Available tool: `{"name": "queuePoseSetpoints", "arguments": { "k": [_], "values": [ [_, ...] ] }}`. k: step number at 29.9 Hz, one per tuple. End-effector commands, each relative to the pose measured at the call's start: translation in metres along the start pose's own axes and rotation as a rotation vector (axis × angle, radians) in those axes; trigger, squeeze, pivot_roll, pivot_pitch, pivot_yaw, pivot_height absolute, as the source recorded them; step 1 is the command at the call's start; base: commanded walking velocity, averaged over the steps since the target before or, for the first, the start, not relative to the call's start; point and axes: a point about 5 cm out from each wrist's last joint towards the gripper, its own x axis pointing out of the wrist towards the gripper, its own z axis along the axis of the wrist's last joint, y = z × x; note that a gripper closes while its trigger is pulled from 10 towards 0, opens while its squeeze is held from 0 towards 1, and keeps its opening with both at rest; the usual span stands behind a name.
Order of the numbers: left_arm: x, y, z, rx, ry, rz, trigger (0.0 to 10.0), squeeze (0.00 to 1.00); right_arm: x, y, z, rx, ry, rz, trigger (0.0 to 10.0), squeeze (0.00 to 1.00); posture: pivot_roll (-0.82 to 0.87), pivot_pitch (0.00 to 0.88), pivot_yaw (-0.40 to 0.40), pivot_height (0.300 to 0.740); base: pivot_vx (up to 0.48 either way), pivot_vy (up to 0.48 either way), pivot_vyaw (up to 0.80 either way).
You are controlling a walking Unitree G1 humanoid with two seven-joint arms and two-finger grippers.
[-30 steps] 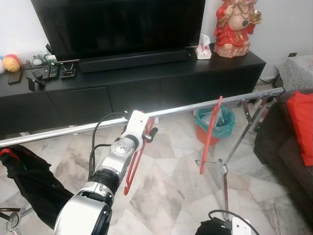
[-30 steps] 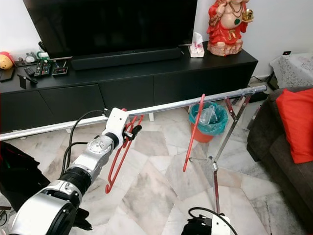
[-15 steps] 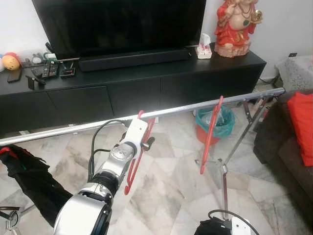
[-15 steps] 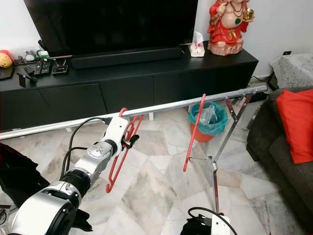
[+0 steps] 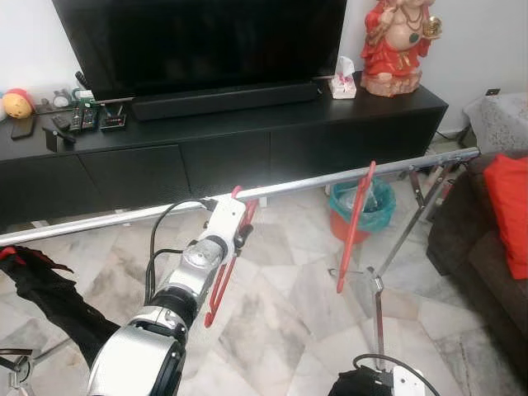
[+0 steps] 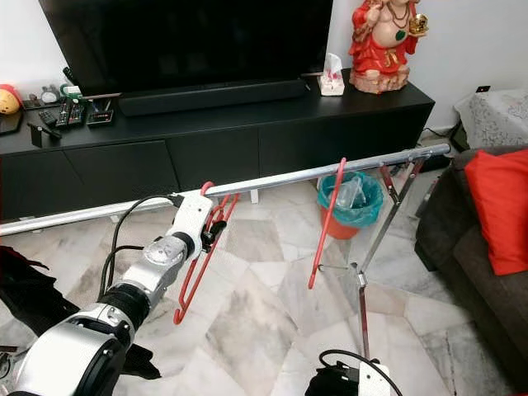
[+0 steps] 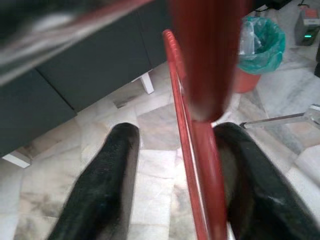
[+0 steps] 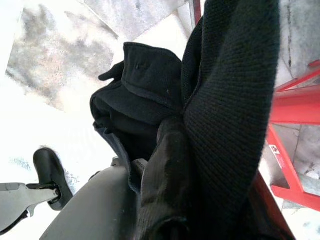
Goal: Hang hanger
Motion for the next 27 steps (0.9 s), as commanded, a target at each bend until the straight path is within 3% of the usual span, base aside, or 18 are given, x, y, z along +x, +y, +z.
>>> {"name": "queuePoseSetpoints", "arguments": {
  "k": [1,18,21,27],
  "values": [
    [0.001,0.003,0.002,0.009,0.003,0.004,0.0,0.00,-0.001,0.006,-0.006,-0.010,0.013,0.009,10.0,0.00,-0.02,0.000,0.010,0.740,0.000,0.000,0.00],
    [0.000,0.000,-0.002,0.030,0.021,-0.035,0.0,0.00,0.000,0.032,0.007,-0.024,0.001,0.033,10.0,0.00,-0.02,0.000,0.011,0.740,0.000,0.000,0.00],
    [0.000,0.000,-0.002,0.025,0.014,-0.031,0.0,0.00,0.001,0.030,0.011,-0.023,-0.002,0.031,10.0,0.00,-0.02,0.000,0.011,0.740,0.000,0.000,0.00],
    [0.000,0.007,0.005,-0.017,-0.043,0.013,0.0,0.00,0.005,0.006,0.023,-0.021,-0.014,0.008,10.0,0.00,-0.02,0.000,0.008,0.740,0.000,0.000,0.00]
  ]
}}
